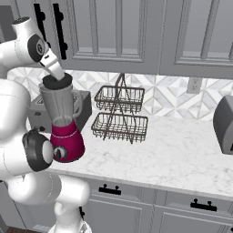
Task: Close the lid blender by securely placing the lid on top.
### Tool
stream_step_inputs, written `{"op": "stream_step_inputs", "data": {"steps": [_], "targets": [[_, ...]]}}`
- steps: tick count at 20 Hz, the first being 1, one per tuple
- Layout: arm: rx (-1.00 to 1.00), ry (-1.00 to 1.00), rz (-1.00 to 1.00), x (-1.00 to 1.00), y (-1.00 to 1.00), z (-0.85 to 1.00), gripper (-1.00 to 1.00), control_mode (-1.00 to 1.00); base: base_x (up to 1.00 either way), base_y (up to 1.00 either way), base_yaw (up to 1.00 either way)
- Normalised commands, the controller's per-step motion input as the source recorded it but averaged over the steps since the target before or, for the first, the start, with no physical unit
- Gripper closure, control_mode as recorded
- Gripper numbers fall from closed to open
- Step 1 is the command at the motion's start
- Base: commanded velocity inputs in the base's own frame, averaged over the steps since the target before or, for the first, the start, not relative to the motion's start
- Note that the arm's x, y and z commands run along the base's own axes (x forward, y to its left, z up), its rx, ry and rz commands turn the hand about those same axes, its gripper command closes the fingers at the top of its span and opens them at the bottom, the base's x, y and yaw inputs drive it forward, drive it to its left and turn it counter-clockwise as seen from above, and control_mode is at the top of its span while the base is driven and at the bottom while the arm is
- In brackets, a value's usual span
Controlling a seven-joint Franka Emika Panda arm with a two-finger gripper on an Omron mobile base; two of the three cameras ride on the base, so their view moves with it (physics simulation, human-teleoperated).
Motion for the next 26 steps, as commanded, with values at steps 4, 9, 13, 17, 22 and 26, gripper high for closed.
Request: {"op": "stream_step_inputs", "data": {"steps": [4,9,13,17,22,26], "targets": [[0.0,0.03,0.0,0.01,0.0,-0.09,1.0,-1.0,0.0,0.0,0.0],[0.0,0.11,0.0,-0.04,0.0,-0.12,1.0,-1.0,0.0,0.0,0.0],[-0.01,0.08,0.02,-0.18,0.0,-0.1,1.0,-1.0,0.0,0.0,0.0],[0.0,0.01,0.03,-0.42,0.0,-0.03,1.0,-1.0,0.0,0.0,0.0],[0.0,0.0,0.01,-0.08,0.0,0.0,1.0,-1.0,0.0,0.0,0.0],[0.0,0.0,0.0,-0.01,0.0,-0.01,1.0,-1.0,0.0,0.0,0.0]]}}
